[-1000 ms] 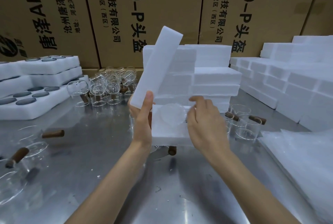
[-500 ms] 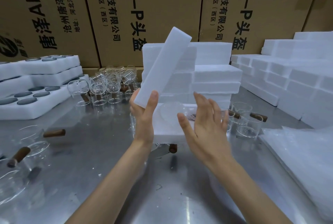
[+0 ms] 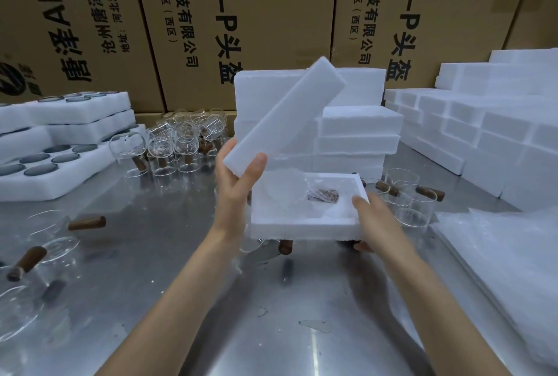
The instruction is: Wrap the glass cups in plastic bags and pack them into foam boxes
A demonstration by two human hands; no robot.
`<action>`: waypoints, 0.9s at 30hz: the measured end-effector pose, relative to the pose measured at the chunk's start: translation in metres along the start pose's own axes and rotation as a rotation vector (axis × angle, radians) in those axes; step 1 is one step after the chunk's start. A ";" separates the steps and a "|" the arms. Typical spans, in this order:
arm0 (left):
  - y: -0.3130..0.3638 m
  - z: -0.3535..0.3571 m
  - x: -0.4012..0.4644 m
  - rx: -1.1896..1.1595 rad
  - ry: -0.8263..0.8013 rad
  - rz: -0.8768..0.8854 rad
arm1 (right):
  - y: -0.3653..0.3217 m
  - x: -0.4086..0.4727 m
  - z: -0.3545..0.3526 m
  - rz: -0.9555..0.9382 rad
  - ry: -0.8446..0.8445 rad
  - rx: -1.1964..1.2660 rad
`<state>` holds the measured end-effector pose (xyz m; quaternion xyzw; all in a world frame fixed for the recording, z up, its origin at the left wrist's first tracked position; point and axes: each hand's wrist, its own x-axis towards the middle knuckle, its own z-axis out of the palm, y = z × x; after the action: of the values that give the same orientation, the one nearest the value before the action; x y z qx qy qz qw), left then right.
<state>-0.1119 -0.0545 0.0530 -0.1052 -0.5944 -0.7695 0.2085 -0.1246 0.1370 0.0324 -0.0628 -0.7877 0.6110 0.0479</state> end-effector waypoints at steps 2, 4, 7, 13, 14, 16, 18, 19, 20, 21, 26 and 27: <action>0.006 -0.010 0.002 0.096 -0.086 0.047 | -0.003 -0.003 -0.001 0.031 -0.017 0.068; 0.010 -0.017 0.002 0.221 -0.166 0.060 | -0.007 -0.005 -0.002 0.076 -0.036 0.128; 0.012 -0.021 -0.002 0.336 -0.254 0.029 | -0.009 -0.007 -0.005 0.128 -0.058 0.218; 0.017 -0.020 -0.005 0.412 -0.337 0.006 | -0.008 -0.006 -0.008 0.207 -0.154 0.346; 0.018 -0.020 -0.005 0.417 -0.343 0.005 | -0.007 -0.005 -0.009 0.226 -0.175 0.386; 0.020 -0.022 -0.005 0.412 -0.354 0.003 | -0.006 -0.004 -0.013 0.249 -0.225 0.452; 0.021 -0.022 -0.005 0.405 -0.369 0.002 | -0.005 -0.002 -0.015 0.260 -0.260 0.500; 0.022 -0.022 -0.005 0.405 -0.375 0.005 | -0.005 -0.002 -0.016 0.265 -0.271 0.517; 0.022 -0.022 -0.005 0.405 -0.381 0.006 | -0.004 -0.001 -0.016 0.270 -0.278 0.531; 0.023 -0.022 -0.006 0.402 -0.389 0.004 | -0.004 -0.001 -0.016 0.274 -0.280 0.543; 0.025 -0.025 -0.005 0.422 -0.448 -0.008 | -0.003 0.001 -0.019 0.237 -0.284 0.568; 0.025 -0.027 -0.004 0.440 -0.457 -0.003 | -0.004 0.001 -0.020 0.220 -0.298 0.563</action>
<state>-0.0947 -0.0843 0.0660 -0.2266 -0.7781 -0.5794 0.0862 -0.1224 0.1558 0.0410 -0.0419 -0.5750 0.8084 -0.1186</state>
